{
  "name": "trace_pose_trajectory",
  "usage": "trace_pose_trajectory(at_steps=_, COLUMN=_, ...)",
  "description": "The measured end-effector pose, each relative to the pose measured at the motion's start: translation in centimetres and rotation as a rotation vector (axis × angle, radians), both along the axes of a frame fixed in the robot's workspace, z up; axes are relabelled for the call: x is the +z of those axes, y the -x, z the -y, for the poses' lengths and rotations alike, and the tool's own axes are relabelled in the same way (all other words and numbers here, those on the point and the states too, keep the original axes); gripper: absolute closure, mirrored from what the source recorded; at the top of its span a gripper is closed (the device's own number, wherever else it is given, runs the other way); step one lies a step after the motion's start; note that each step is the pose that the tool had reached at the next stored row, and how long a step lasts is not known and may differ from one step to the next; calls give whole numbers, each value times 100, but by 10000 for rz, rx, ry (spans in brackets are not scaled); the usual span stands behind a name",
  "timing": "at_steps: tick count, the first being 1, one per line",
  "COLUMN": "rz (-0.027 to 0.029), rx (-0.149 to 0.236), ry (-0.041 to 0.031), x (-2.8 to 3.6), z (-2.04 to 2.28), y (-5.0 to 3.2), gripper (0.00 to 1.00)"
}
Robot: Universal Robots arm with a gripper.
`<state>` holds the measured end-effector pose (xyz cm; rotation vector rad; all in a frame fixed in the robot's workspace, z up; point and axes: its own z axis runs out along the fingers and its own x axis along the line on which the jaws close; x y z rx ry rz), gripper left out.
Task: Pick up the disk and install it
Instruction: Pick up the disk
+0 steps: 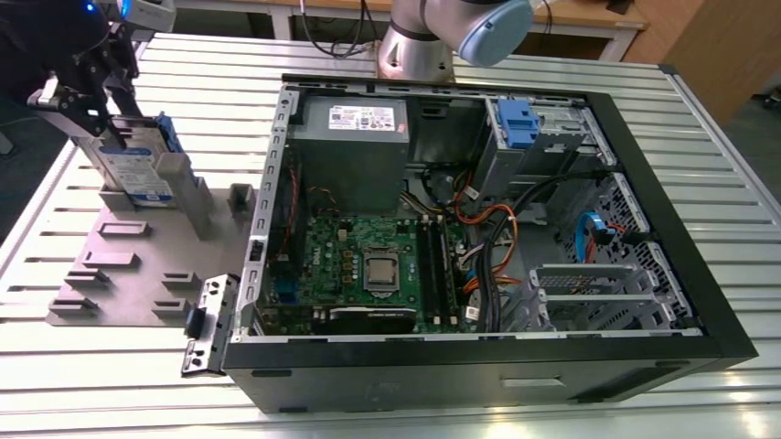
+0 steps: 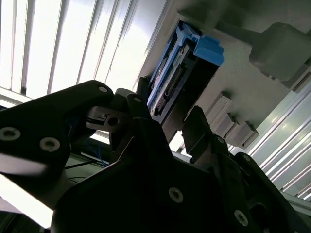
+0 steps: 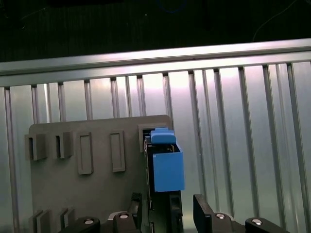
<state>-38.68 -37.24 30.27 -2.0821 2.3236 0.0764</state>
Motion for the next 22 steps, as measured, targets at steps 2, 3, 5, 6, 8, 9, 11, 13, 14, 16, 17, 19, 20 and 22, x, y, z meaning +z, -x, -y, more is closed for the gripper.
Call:
trace_pose_trajectory(at_steps=2, rz=0, rx=0, ry=0, x=0, z=0, y=0, gripper=49)
trace_pose_trajectory(at_steps=3, rz=0, rx=0, ry=0, x=-1, z=0, y=0, gripper=49)
trace_pose_trajectory(at_steps=5, rz=0, rx=0, ry=0, x=-1, z=0, y=0, gripper=49)
trace_pose_trajectory(at_steps=6, rz=0, rx=0, ry=0, x=-1, z=0, y=0, gripper=49)
trace_pose_trajectory(at_steps=8, rz=0, rx=0, ry=0, x=1, z=0, y=0, gripper=49)
trace_pose_trajectory(at_steps=9, rz=1, rx=0, ry=0, x=12, z=0, y=0, gripper=49)
trace_pose_trajectory(at_steps=11, rz=0, rx=0, ry=-1, x=26, z=0, y=0, gripper=49)
trace_pose_trajectory(at_steps=13, rz=2, rx=0, ry=-2, x=26, z=0, y=0, gripper=49)
trace_pose_trajectory(at_steps=14, rz=1, rx=0, ry=-1, x=27, z=0, y=0, gripper=49)
trace_pose_trajectory(at_steps=16, rz=0, rx=0, ry=-1, x=28, z=0, y=0, gripper=49)
trace_pose_trajectory(at_steps=17, rz=0, rx=0, ry=-1, x=28, z=0, y=0, gripper=49)
trace_pose_trajectory(at_steps=19, rz=0, rx=0, ry=-1, x=29, z=0, y=0, gripper=51)
trace_pose_trajectory(at_steps=20, rz=-1, rx=0, ry=-1, x=29, z=0, y=0, gripper=51)
trace_pose_trajectory(at_steps=22, rz=-1, rx=0, ry=0, x=30, z=0, y=0, gripper=58)
